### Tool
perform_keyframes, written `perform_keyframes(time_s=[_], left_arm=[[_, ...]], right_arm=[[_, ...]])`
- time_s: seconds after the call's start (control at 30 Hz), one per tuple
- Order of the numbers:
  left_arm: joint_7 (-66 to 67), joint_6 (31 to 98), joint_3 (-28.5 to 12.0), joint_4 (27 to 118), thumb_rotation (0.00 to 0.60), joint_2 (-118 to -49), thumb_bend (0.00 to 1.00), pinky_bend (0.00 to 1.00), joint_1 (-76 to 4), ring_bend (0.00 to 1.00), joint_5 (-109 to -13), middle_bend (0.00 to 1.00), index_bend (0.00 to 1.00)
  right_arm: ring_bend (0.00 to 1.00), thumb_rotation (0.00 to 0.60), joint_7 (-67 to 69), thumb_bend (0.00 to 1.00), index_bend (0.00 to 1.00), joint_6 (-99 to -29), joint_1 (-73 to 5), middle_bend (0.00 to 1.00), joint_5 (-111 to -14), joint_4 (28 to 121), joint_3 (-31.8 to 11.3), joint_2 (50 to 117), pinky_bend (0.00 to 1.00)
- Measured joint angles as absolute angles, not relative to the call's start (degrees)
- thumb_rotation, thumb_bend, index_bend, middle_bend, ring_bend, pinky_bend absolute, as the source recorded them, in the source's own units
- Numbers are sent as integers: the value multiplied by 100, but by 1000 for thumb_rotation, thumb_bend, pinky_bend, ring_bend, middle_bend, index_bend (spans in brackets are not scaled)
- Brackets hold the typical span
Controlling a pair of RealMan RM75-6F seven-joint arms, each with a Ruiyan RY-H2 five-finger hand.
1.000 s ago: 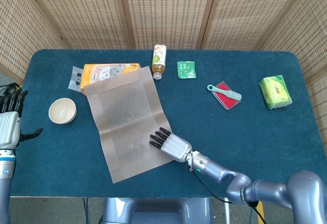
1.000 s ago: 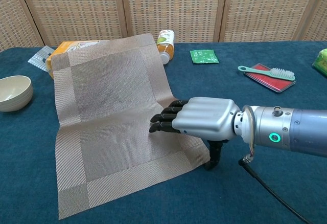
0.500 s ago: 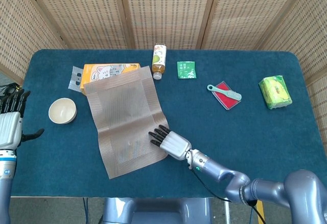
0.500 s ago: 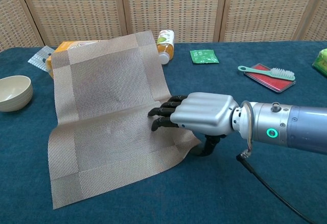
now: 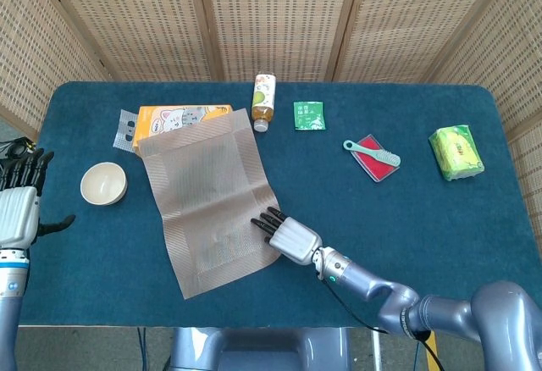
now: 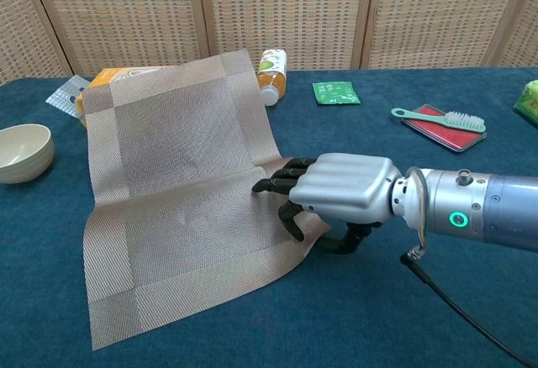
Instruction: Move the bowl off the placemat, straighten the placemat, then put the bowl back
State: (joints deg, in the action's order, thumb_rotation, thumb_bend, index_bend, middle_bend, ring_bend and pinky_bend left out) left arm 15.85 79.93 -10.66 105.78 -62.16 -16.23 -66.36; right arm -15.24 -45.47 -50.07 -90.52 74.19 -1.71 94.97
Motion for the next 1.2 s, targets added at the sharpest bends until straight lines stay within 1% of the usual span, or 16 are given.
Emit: perform_keyframes(time_s=[0.1, 0.2, 0.43, 0.63, 0.73, 0.83, 0.9, 1.03, 1.2], left_arm=[[1593, 7985, -1056, 10579, 600, -6220, 0, 0, -1626, 0, -6655, 0, 0], [1589, 7978, -1055, 10576, 600, -6222, 0, 0, -1626, 0, -6661, 0, 0], [1597, 7943, -1048, 10556, 600, -6229, 0, 0, -1637, 0, -6663, 0, 0], [1618, 7904, -1034, 10552, 600, -6242, 0, 0, -1653, 0, -6669, 0, 0], [1631, 7893, -1030, 10554, 600, -6247, 0, 0, -1660, 0, -6669, 0, 0], [1649, 7879, -1021, 10559, 600, -6253, 0, 0, -1667, 0, -6673, 0, 0], [1662, 7871, -1014, 10561, 600, -6260, 0, 0, -1671, 0, -6679, 0, 0], [1692, 7866, -1006, 10569, 600, -6276, 0, 0, -1682, 0, -6695, 0, 0], [1737, 7869, -994, 10587, 600, -6296, 0, 0, -1691, 0, -6715, 0, 0]], right_arm=[[0, 600, -1406, 633, 619, -4663, -4997, 0, -9133, 7381, -138, 9513, 0], [0, 600, -1234, 641, 656, -4784, -4991, 0, -9253, 7299, -81, 9531, 0], [0, 600, -968, 643, 667, -5075, -4960, 0, -9611, 7313, 154, 9346, 0], [0, 600, -966, 643, 673, -5562, -4802, 0, -10136, 7519, 587, 8664, 0], [0, 600, -1043, 643, 672, -5873, -4617, 0, -10346, 7588, 859, 8127, 0], [0, 600, -1146, 643, 672, -6072, -4461, 0, -10480, 7557, 1051, 7734, 0], [0, 600, -1246, 643, 672, -6173, -4375, 0, -10560, 7431, 1149, 7529, 0], [0, 600, -1457, 643, 670, -6256, -4324, 0, -10687, 6978, 1213, 7361, 0], [0, 600, -1831, 642, 668, -6294, -4459, 0, -10999, 6013, 1209, 7339, 0]])
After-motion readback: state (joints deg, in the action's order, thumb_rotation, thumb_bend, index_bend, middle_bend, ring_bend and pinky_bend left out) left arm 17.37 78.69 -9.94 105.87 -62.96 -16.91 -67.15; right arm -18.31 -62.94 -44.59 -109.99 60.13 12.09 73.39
